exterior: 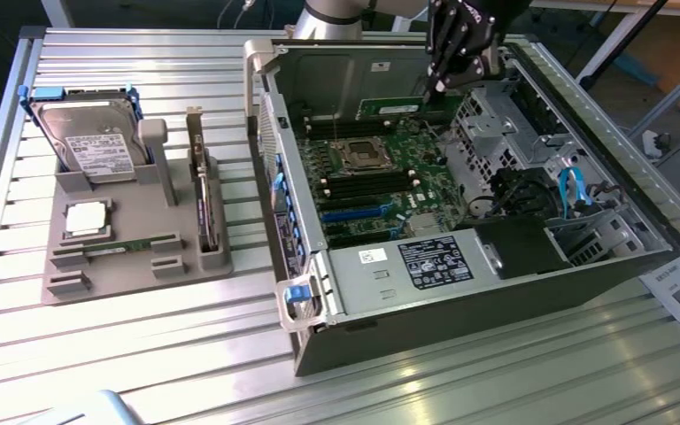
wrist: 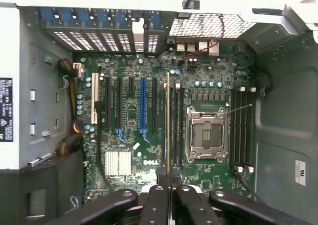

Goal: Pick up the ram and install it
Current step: 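Pick up the ram and move it above insertion slot, then insert the ram into the slot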

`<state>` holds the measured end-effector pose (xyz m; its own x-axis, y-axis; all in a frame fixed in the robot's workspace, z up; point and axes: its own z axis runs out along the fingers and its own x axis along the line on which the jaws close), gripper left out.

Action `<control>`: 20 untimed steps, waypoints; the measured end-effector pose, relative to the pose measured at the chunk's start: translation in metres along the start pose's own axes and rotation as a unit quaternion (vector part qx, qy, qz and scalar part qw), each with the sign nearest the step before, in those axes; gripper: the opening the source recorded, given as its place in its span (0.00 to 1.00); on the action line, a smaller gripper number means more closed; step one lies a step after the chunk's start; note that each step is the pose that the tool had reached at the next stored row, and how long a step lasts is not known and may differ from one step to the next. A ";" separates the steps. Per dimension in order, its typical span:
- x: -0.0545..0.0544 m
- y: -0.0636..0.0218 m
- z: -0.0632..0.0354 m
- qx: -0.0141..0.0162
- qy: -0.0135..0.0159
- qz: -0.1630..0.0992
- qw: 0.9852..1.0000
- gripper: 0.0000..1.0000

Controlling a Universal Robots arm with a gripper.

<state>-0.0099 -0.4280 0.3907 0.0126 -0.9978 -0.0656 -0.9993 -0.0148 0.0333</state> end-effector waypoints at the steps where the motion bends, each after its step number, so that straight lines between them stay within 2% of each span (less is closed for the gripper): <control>1: -0.004 -0.0001 0.0007 0.000 0.000 0.000 1.000 0.12; 5: -0.016 -0.0003 0.0032 0.001 -0.001 0.000 1.000 0.12; 20: -0.017 -0.0004 0.0042 0.001 -0.001 0.000 1.000 0.12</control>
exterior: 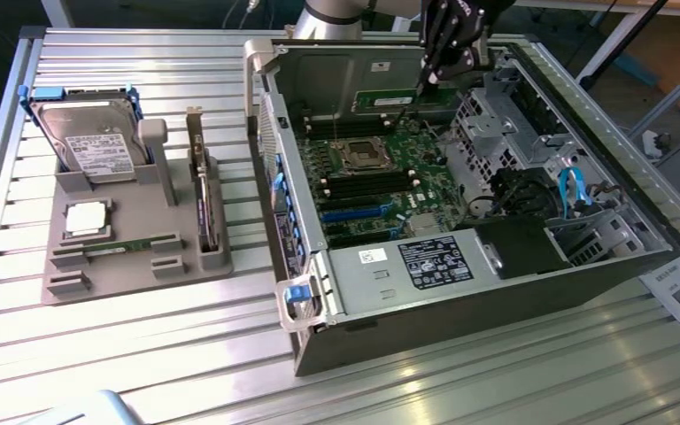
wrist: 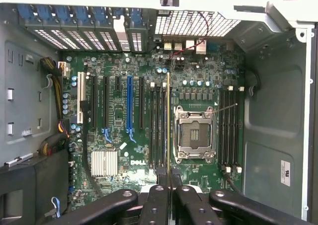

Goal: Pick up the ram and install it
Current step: 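Insert the ram into the slot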

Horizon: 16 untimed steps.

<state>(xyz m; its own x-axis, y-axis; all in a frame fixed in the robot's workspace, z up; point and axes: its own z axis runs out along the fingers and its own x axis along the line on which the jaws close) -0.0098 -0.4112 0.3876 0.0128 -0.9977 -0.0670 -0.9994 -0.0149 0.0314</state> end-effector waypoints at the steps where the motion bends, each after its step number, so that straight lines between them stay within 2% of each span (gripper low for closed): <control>1: 0.000 0.0000 0.0022 0.001 0.000 0.000 1.000 0.12; 7: 0.001 -0.0005 0.0171 0.002 0.000 0.000 1.000 0.12; 13: 0.003 -0.0010 0.0373 0.002 0.000 0.000 1.000 0.12; 16: 0.003 -0.0011 0.0432 0.003 0.000 0.000 1.000 0.12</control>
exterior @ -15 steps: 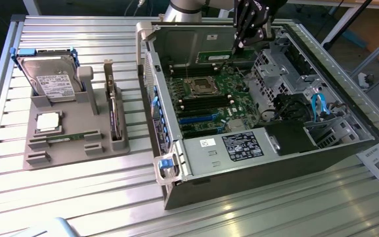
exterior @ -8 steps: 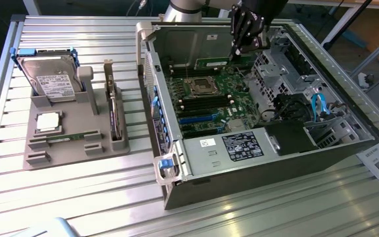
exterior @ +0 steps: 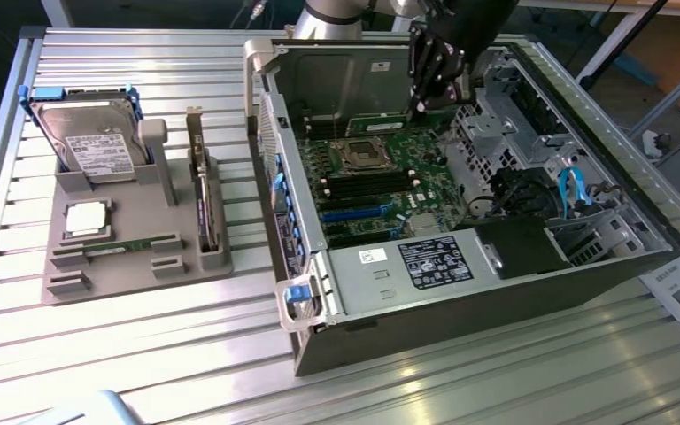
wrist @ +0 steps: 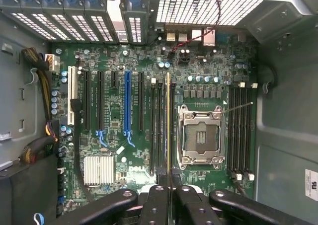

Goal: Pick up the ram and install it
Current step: 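Insert the ram into the slot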

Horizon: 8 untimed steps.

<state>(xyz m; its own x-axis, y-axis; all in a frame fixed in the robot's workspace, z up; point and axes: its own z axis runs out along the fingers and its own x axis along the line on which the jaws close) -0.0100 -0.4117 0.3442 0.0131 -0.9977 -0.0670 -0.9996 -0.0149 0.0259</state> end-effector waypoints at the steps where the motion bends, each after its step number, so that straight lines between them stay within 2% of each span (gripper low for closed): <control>1: 0.000 0.0000 0.0019 0.000 0.000 0.000 1.000 0.12; 8: 0.002 -0.0004 0.0192 0.001 0.000 0.000 1.000 0.12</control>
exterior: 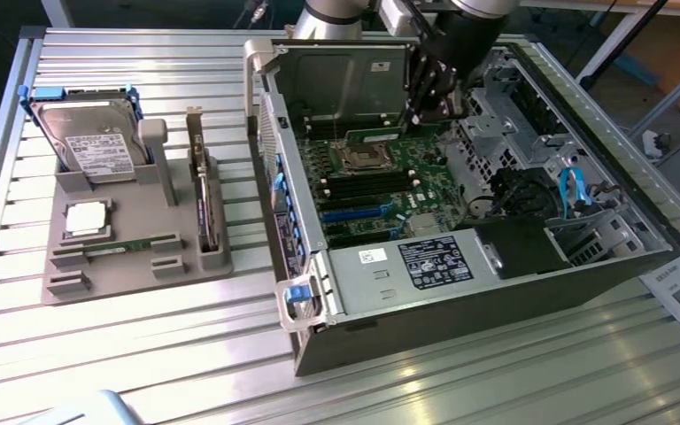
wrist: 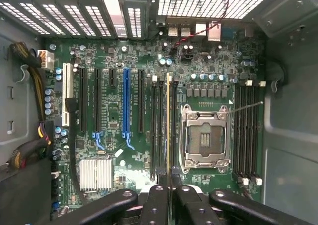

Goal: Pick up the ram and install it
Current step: 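Insert the ram into the slot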

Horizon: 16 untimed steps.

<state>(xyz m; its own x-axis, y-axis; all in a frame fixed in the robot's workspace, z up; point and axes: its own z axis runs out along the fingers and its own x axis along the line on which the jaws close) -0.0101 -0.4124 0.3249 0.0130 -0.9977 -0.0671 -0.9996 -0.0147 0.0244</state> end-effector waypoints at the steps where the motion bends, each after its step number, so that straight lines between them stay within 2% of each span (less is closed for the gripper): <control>1: 0.000 -0.0001 0.0020 0.000 0.000 0.000 1.000 0.12; 12: 0.004 -0.0008 0.0311 0.000 0.000 0.000 1.000 0.12; 16: 0.005 -0.0008 0.0328 0.000 0.000 0.000 1.000 0.12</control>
<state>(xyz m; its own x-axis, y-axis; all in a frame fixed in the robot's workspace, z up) -0.0100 -0.4148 0.2918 0.0132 -0.9977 -0.0669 -0.9996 -0.0149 0.0243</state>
